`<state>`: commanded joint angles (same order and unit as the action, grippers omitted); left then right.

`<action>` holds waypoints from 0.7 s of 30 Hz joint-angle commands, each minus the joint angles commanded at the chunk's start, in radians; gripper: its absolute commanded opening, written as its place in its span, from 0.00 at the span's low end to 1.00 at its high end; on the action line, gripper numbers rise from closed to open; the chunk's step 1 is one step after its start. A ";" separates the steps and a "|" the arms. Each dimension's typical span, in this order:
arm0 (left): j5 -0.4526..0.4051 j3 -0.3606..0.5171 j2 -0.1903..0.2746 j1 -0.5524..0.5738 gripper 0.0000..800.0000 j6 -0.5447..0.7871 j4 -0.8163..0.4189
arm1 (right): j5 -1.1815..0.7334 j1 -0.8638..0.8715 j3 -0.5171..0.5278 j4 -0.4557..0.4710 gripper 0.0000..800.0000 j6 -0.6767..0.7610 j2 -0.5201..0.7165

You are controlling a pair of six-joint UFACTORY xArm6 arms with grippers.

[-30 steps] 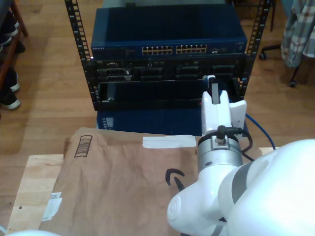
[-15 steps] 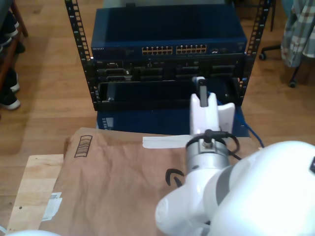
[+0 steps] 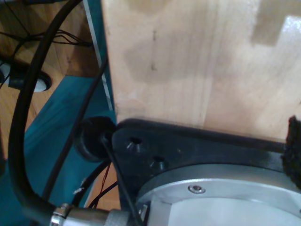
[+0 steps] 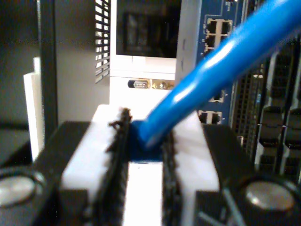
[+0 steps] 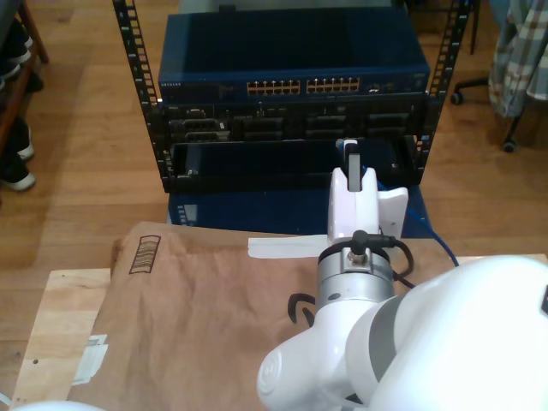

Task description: Grab the cable and plug it in

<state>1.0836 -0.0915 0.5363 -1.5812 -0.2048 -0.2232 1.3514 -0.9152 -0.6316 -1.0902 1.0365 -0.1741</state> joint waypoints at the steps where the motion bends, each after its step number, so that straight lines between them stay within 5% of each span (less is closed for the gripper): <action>1: 0.000 0.000 0.000 0.000 1.00 0.000 0.000 | 0.002 -0.002 0.002 -0.015 0.00 -0.018 -0.005; 21: 0.000 0.000 0.000 0.000 1.00 0.000 0.000 | 0.026 -0.041 -0.003 -0.037 0.00 -0.055 -0.074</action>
<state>1.0836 -0.0915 0.5363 -1.5812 -0.2048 -0.2232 1.3775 -0.9567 -0.6346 -1.1270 0.9812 -0.2478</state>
